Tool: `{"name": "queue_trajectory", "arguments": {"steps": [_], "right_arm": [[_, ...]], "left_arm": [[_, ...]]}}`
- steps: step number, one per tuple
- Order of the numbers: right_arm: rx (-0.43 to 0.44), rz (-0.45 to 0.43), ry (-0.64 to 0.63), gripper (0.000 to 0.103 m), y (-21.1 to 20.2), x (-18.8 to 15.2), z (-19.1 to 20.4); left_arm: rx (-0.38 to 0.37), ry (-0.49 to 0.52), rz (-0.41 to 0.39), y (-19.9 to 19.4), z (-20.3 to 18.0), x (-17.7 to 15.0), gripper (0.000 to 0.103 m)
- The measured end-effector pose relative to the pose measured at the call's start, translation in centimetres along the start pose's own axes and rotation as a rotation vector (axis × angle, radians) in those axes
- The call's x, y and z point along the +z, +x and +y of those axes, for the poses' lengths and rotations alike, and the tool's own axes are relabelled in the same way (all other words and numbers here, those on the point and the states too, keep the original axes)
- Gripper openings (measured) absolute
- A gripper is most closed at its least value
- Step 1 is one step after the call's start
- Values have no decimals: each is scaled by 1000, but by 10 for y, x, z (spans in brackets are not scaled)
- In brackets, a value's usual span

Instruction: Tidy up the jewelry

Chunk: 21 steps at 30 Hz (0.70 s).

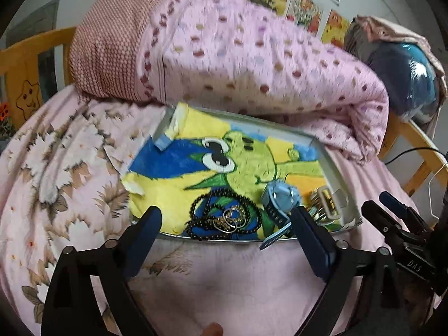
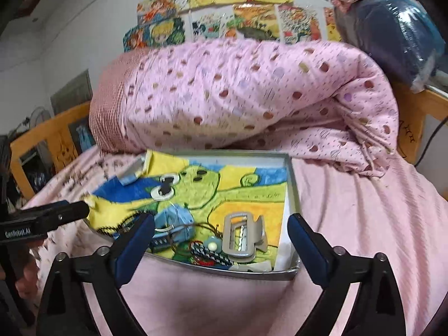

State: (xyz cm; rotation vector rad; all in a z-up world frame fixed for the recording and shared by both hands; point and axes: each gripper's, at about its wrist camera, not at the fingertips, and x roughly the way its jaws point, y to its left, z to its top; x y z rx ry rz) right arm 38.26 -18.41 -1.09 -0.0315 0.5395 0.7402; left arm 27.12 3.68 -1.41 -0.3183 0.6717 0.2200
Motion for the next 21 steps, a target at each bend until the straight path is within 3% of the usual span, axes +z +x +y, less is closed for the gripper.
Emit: {"name": "queue_trajectory", "arguments": {"steps": [4, 13, 21], "right_arm": [[-3, -63, 17, 103, -24, 7, 5], [-31, -160, -5, 103, -90, 6, 27], [-49, -215, 24, 103, -147, -2, 45]], "left_arm": [[9, 24, -55, -25, -6, -1, 101], [0, 40, -172, -88, -10, -5, 101], [6, 59, -230, -140, -9, -22, 101]]}}
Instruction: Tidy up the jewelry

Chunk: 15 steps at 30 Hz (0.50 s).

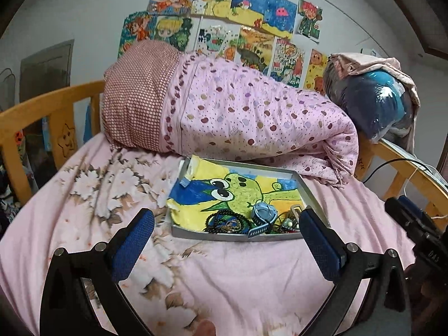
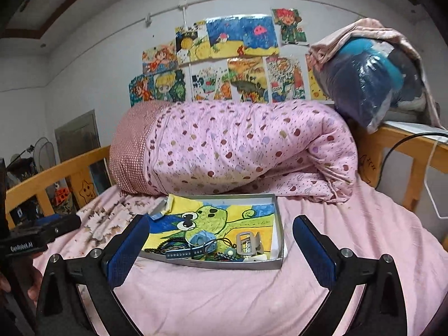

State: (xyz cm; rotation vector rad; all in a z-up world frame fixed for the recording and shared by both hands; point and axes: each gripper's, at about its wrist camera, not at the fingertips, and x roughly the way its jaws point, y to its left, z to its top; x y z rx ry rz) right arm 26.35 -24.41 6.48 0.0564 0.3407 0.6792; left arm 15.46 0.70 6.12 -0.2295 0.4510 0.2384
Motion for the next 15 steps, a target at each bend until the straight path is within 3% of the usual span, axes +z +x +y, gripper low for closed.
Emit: {"name": "queue_trajectory", "arguments": {"steps": [15], "right_arm": [[-52, 1, -5, 103, -69, -15, 27]], "left_arm": [[-22, 54, -15, -63, -3, -29, 101]]}}
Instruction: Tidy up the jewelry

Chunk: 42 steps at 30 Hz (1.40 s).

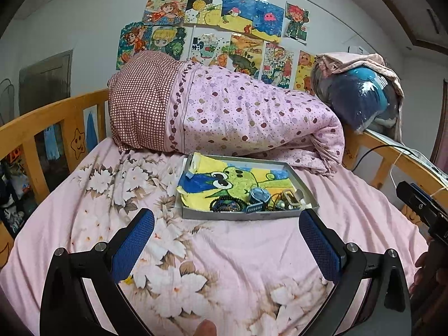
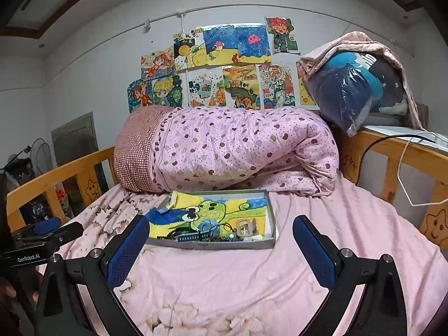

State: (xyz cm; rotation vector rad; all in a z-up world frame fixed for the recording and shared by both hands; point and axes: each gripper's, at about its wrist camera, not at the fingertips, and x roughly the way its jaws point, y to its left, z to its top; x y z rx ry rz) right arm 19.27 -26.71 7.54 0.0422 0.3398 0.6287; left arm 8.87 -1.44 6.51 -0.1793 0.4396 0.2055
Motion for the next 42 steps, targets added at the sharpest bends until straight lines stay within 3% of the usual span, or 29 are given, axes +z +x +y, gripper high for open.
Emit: {"name": "queue_trajectory", "arguments": {"steps": [12, 22, 42], "right_arm": [[-29, 110, 0, 103, 22, -36, 7], [2, 191, 20, 103, 40, -53, 7], [-3, 171, 16, 103, 38, -52, 10]], "left_arm": [[15, 35, 12, -7, -1, -28, 101], [46, 17, 34, 3, 5, -49, 101], [53, 40, 30, 5, 5, -53, 101]]}}
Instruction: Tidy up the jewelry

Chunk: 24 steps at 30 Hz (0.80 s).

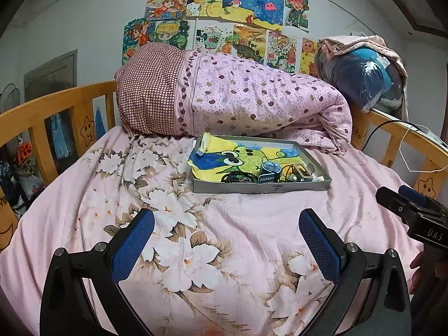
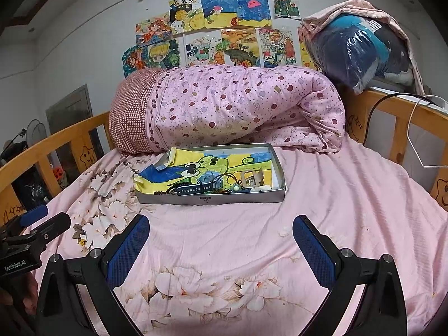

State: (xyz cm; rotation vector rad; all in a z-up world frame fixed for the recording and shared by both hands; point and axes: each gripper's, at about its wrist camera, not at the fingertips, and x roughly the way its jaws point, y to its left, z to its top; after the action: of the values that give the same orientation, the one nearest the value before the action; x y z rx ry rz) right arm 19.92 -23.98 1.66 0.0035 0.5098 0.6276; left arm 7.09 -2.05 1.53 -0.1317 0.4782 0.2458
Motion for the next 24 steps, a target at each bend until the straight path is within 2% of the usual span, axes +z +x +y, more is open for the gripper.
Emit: {"name": "queue_trajectory", "arguments": {"steps": [24], "right_arm": [[3, 6, 0, 103, -1, 0, 2]], "left_arm": [[-5, 5, 0, -2, -3, 3, 101]]}}
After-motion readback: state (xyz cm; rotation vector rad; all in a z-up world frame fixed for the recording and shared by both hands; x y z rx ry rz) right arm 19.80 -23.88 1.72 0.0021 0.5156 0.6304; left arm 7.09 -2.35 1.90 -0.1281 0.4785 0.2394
